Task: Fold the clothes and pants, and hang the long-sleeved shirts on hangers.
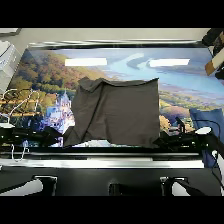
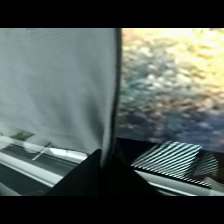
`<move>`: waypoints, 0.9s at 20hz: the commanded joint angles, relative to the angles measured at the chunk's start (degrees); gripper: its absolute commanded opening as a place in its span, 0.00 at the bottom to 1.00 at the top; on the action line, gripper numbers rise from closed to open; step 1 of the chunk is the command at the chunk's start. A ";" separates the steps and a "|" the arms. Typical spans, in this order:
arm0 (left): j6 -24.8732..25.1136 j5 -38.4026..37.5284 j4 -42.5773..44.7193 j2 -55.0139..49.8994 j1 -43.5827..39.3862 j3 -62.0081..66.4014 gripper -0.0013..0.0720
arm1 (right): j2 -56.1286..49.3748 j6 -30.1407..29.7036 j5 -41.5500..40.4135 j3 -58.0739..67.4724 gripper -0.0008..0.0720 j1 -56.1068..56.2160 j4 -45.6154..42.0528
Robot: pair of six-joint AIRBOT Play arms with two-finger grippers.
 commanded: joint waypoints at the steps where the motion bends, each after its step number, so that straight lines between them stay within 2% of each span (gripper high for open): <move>1: 1.49 5.81 0.04 0.09 -4.00 -1.38 0.76 | 2.12 0.09 0.96 0.04 0.05 0.09 2.82; 3: 0.50 8.50 0.04 0.11 -4.66 -1.38 0.76 | 4.20 0.70 1.09 0.04 0.05 0.09 2.93; 9: 0.59 9.53 0.50 0.31 -1.92 -1.33 0.75 | 9.07 1.18 2.32 0.04 0.05 0.09 2.91; 13: 0.63 10.38 0.52 -0.96 -6.08 -1.38 0.72 | 9.62 2.08 2.51 0.04 0.05 0.09 3.19; 14: 0.63 10.69 0.52 -1.53 -7.80 -1.38 0.67 | 9.62 2.23 2.56 0.04 0.05 0.09 3.58; 15: 0.61 11.08 0.55 -2.14 -9.46 -1.38 0.54 | 9.62 2.21 2.64 0.04 0.05 0.09 4.31; 16: 0.59 11.72 0.55 -2.45 -10.38 -1.38 0.34 | 9.62 2.21 2.75 0.07 0.05 0.09 5.18; 17: 0.50 12.09 0.46 -2.47 -10.54 -1.33 0.07 | 9.62 2.21 2.78 0.07 0.05 0.09 6.19; 18: 0.28 12.28 0.48 -2.29 -10.34 -1.14 0.04 | 9.66 2.19 2.82 0.13 0.05 0.09 6.97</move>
